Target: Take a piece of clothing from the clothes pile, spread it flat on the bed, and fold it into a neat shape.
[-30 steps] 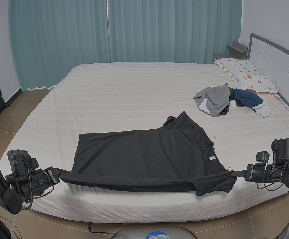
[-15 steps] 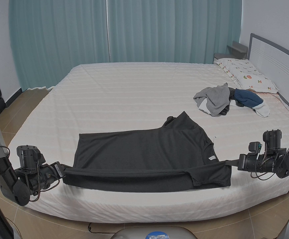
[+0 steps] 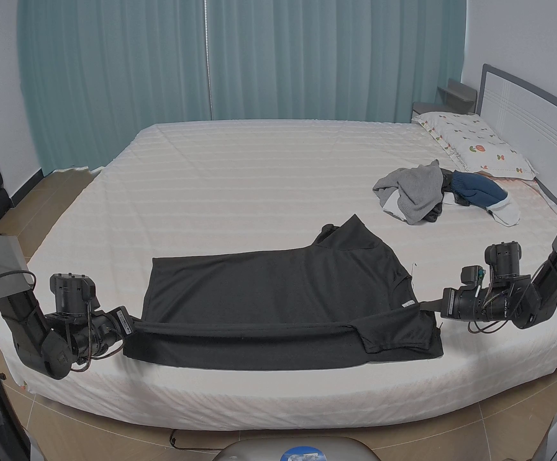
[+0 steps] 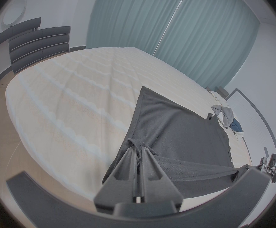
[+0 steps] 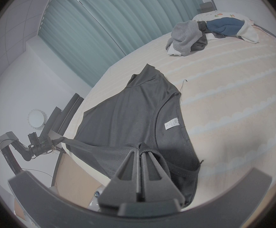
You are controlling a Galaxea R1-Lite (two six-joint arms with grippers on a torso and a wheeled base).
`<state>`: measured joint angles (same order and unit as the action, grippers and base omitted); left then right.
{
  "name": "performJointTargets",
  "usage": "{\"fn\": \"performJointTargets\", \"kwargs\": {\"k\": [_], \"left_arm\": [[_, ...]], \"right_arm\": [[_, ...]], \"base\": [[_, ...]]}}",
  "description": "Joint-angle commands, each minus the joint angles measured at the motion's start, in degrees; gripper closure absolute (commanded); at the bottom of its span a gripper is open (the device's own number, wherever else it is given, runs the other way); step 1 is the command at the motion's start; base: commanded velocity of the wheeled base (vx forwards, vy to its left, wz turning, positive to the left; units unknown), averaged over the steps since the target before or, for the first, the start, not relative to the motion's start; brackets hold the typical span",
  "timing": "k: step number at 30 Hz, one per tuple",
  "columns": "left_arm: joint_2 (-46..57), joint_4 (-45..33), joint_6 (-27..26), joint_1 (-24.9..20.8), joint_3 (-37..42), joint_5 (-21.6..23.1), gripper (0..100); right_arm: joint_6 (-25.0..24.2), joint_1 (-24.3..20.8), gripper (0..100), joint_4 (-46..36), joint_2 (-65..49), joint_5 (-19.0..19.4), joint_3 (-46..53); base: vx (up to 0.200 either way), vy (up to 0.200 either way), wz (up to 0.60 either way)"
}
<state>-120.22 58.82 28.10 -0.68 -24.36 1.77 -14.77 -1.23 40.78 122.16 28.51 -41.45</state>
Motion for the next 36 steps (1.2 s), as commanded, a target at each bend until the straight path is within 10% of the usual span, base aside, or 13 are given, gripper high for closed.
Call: {"fn": "performJointTargets", "kwargs": {"k": [1,20,21,23,24,36], "left_arm": [[-3.0,0.2,0.0,0.0,-1.7,-0.1,100],[-8.6,0.7,4.0,-0.5,-6.8,-2.6,100],[-8.6,0.7,4.0,-0.5,-6.8,-2.6,0],[-8.9,0.7,5.7,-0.6,-7.4,-2.5,0],[-8.9,0.7,5.9,-0.6,-7.4,-2.5,0],[-4.8,0.8,15.6,0.2,-8.0,-1.7,0]], "right_arm": [[0.0,-0.1,100,-0.9,3.3,-0.5,-2.9],[-5.2,-0.9,100,-1.1,7.0,-0.5,-7.2],[-5.3,-0.9,100,-1.1,7.0,-0.5,-7.3],[-6.8,-0.9,100,-1.0,7.6,-0.4,-8.0],[-6.9,-0.9,0,-0.9,7.6,-0.4,-8.0],[-19.0,-0.2,0,-1.1,0.8,-0.6,-4.3]], "base": [[0.0,0.0,0.0],[0.0,0.0,0.0],[0.0,0.0,0.0],[0.0,0.0,0.0],[0.0,0.0,0.0],[0.0,0.0,0.0]]}}
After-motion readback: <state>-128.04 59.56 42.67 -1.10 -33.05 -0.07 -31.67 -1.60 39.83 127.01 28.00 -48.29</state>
